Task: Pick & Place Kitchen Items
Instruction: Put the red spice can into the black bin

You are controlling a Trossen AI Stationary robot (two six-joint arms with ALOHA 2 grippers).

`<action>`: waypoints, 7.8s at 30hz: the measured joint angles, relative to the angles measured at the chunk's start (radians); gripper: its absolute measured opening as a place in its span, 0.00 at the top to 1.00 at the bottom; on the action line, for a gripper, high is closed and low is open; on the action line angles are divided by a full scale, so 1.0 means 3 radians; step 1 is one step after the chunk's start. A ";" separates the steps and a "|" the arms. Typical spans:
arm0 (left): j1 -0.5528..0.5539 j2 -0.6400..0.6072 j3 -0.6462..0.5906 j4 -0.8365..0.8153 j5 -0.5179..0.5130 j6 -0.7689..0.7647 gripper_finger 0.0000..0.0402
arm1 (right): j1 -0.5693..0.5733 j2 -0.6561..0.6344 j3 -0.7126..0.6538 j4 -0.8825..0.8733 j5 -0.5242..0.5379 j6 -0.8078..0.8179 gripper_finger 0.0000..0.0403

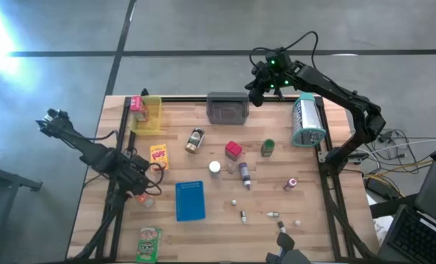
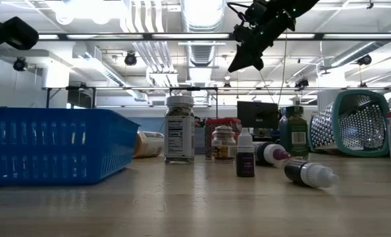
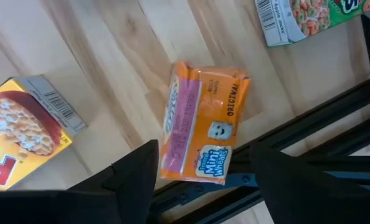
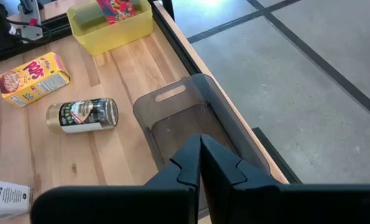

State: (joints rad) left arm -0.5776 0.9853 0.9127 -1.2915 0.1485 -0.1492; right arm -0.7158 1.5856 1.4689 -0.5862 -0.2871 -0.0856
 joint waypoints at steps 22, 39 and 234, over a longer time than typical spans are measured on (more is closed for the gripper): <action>0.0001 0.0326 -0.0008 0.0152 0.0002 0.0143 0.38 | 0.0006 0.0000 -0.0004 -0.0004 -0.0001 0.0000 0.98; 0.0001 0.0588 0.0068 0.0146 -0.0029 0.0064 0.38 | -0.0003 0.0000 -0.0004 -0.0036 -0.0002 -0.0164 0.98; 0.2735 -0.0002 -0.0937 0.4749 -0.0646 0.1195 0.46 | 0.1817 0.0940 -0.0455 -0.0183 0.1045 0.1808 0.23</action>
State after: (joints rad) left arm 0.2428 0.9848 0.6315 0.1333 -0.0452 0.2092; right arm -0.1707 1.8675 1.3324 -0.6411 0.0265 0.4568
